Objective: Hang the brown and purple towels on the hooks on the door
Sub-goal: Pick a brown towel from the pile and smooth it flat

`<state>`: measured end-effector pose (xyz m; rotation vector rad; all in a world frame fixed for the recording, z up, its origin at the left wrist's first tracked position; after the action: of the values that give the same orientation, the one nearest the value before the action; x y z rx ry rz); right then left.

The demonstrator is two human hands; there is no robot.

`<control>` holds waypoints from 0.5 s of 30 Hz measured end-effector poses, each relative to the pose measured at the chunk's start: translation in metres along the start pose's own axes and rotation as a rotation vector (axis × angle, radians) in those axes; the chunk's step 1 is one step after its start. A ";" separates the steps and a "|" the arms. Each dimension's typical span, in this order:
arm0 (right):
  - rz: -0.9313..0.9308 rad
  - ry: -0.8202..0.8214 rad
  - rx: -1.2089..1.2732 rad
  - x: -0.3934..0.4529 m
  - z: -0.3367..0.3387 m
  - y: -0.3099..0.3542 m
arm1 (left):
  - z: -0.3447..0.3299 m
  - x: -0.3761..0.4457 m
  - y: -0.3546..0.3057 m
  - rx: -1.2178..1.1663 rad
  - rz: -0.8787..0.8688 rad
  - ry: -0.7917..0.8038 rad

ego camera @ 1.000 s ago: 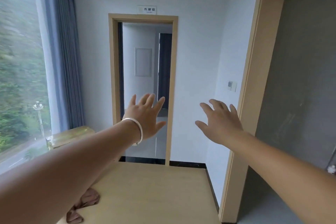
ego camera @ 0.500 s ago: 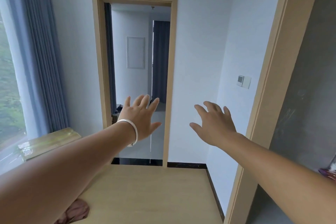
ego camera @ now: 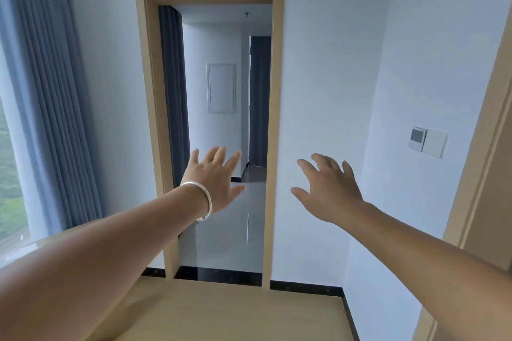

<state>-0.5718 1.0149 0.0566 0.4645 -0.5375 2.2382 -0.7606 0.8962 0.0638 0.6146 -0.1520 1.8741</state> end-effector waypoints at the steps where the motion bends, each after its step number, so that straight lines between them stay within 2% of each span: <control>1: 0.001 0.002 -0.005 0.012 -0.010 -0.004 | -0.010 0.012 -0.001 -0.004 -0.001 0.008; 8: 0.005 0.050 -0.021 0.095 -0.079 -0.008 | -0.080 0.087 0.012 -0.030 -0.022 0.052; 15: 0.027 0.072 -0.038 0.205 -0.149 0.034 | -0.163 0.174 0.072 -0.049 -0.027 0.058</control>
<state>-0.7513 1.1934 0.0221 0.3575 -0.5510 2.2566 -0.9263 1.0771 0.0210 0.5263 -0.1505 1.8549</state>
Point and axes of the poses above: each hand's wrist, its own x-axis towards the middle knuckle, its own z-axis out of the back of the hand, y = z × x, the point moved 7 cm from there along x, towards the middle knuckle, and after that the axes turned 10 degrees about -x, right-handed, at the moved point
